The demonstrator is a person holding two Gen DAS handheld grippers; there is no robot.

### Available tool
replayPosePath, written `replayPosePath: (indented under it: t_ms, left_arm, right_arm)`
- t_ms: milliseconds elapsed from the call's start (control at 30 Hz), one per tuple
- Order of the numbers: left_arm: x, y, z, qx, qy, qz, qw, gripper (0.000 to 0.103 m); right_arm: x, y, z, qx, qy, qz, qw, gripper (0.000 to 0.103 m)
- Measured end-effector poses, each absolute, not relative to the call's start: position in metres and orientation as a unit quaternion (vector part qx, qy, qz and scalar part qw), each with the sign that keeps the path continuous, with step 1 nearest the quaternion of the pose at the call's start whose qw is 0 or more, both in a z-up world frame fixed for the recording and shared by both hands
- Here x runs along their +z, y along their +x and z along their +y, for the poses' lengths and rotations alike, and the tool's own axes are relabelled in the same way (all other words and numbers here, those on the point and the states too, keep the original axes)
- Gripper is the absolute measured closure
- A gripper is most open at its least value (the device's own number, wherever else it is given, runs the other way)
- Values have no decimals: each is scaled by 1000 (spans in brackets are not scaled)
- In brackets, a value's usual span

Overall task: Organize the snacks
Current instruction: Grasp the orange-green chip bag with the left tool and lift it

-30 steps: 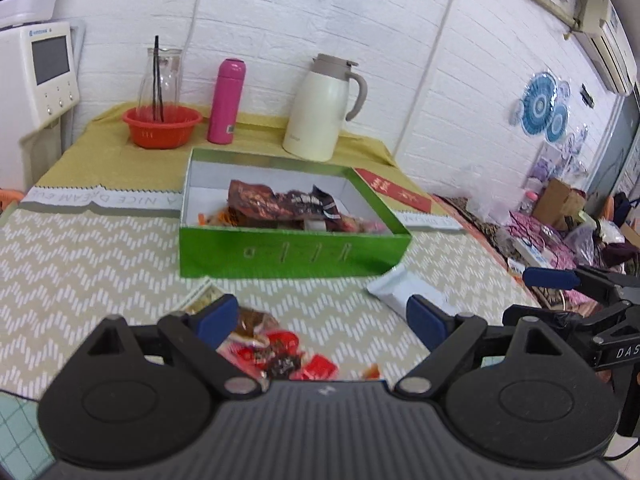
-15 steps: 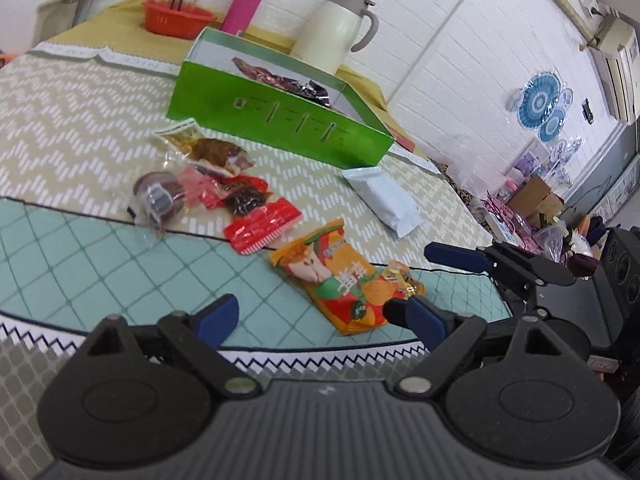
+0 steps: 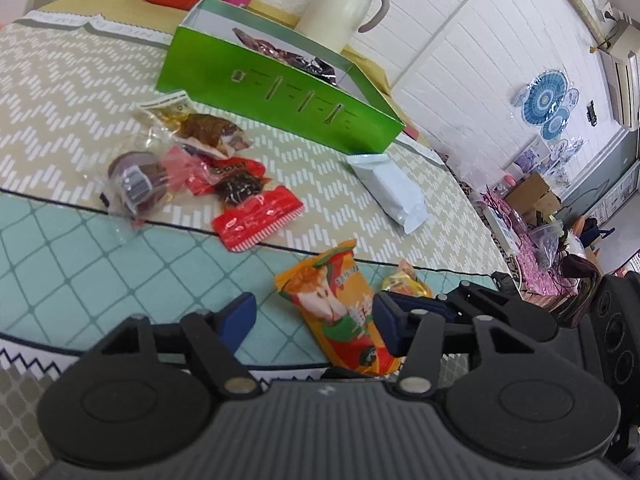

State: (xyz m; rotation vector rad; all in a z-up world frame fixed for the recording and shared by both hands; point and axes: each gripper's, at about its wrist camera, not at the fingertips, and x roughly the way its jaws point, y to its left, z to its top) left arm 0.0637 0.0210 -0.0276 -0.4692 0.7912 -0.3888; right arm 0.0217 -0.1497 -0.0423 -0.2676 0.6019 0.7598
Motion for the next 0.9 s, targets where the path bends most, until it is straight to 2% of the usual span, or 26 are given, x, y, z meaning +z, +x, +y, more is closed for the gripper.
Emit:
replayPosePath:
  t_ms: [367, 400, 433, 467, 500, 533, 600, 900]
  left_arm:
    - [-29, 64, 17, -197, -215, 375, 880, 58]
    - [-29, 64, 15, -196, -210, 374, 882, 60]
    - [-30, 65, 14, -196, -203, 373, 884, 79]
    - [-31, 66, 12, -196, -198, 372, 885, 83]
    - [-32, 68, 11, -196, -196, 374, 885, 86]
    - [-32, 69, 10, -194, -195, 374, 885, 87]
    - [-28, 70, 10, -197, -196, 369, 887, 88]
    - [36, 97, 8, -223, -173, 283, 917, 89]
  right_arm:
    - [-44, 28, -154, 349, -89, 303, 882, 0]
    - [-45, 28, -153, 347, -88, 303, 883, 0]
    - [-45, 28, -152, 344, -89, 300, 885, 4]
    - [-45, 27, -151, 340, -95, 294, 888, 13]
    - [-44, 27, -148, 336, -103, 292, 890, 15]
    - [-43, 26, -146, 331, -106, 291, 891, 22]
    - [-40, 25, -145, 328, -117, 288, 892, 25]
    - [12, 50, -156, 310, -118, 207, 920, 26]
